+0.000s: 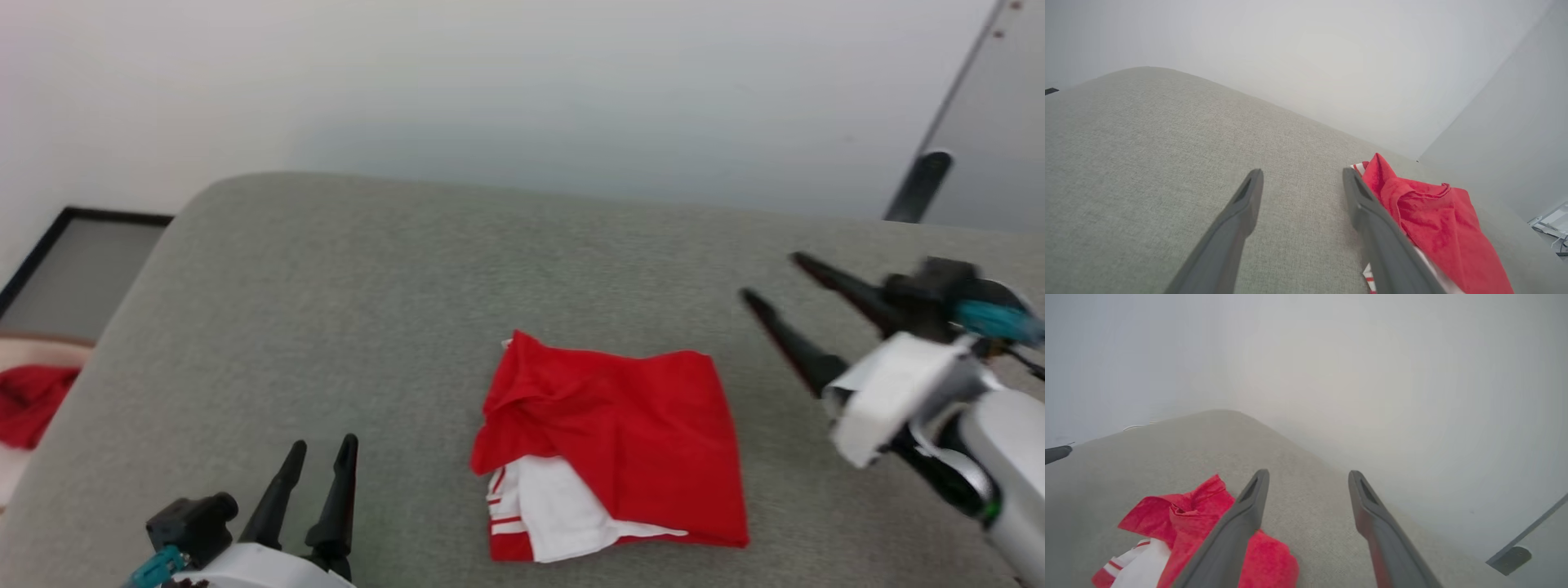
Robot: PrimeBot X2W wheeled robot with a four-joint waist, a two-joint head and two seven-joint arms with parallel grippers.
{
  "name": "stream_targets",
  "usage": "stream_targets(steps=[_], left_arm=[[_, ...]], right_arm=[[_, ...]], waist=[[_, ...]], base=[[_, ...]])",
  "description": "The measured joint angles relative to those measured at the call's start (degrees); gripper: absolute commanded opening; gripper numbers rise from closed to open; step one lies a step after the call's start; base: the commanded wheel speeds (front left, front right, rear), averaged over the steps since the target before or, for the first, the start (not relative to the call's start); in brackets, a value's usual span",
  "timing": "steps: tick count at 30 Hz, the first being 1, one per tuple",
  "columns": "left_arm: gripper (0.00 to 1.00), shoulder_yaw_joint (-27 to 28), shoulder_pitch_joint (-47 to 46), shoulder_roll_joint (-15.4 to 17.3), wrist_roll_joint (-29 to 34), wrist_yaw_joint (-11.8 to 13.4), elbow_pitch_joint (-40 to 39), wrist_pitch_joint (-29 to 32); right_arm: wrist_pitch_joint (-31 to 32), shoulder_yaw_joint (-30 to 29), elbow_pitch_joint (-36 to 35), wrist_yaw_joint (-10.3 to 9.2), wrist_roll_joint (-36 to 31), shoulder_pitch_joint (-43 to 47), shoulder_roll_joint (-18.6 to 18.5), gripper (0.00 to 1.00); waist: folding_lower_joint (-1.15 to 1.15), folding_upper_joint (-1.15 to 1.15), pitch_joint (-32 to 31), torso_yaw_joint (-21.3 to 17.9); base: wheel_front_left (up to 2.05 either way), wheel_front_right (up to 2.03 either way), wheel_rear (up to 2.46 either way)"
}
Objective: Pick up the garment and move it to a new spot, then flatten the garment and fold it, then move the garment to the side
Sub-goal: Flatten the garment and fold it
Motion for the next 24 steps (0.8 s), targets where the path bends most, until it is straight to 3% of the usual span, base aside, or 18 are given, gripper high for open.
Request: stream_targets(steps=[8, 13, 18, 24], left_arm=[[1.00, 1.5, 1.3, 0.5, 2.0, 0.0, -1.0, 0.0], [1.00, 3.4, 2.0, 0.3, 3.7, 0.0, -2.5, 0.0], [1.00, 5.4, 3.3, -0.1, 5.6, 0.0, -4.2, 0.0], [1.00, 7.2, 4.9, -0.2, 7.5, 0.0, -5.9, 0.0]], right_arm=[[-10.8, -10.5, 4.4, 0.00, -5.7, 8.8, -1.4, 1.00], [-11.7, -19.6, 4.9, 0.00, -10.4, 15.9, 1.2, 1.00], [-11.8, -30.2, 0.9, 0.00, -16.2, 23.5, 5.9, 1.00], [-11.8, -37.4, -2.3, 0.00, -19.6, 31.1, 9.8, 1.00]], waist=[[0.00, 0.00, -0.8, -3.7], [0.00, 0.00, -1.2, -5.0], [0.00, 0.00, -1.4, -5.3], [0.00, 0.00, -1.7, -5.1]], base=[[0.00, 0.00, 0.00], [0.00, 0.00, 0.00], [0.00, 0.00, 0.00], [0.00, 0.00, 0.00]])
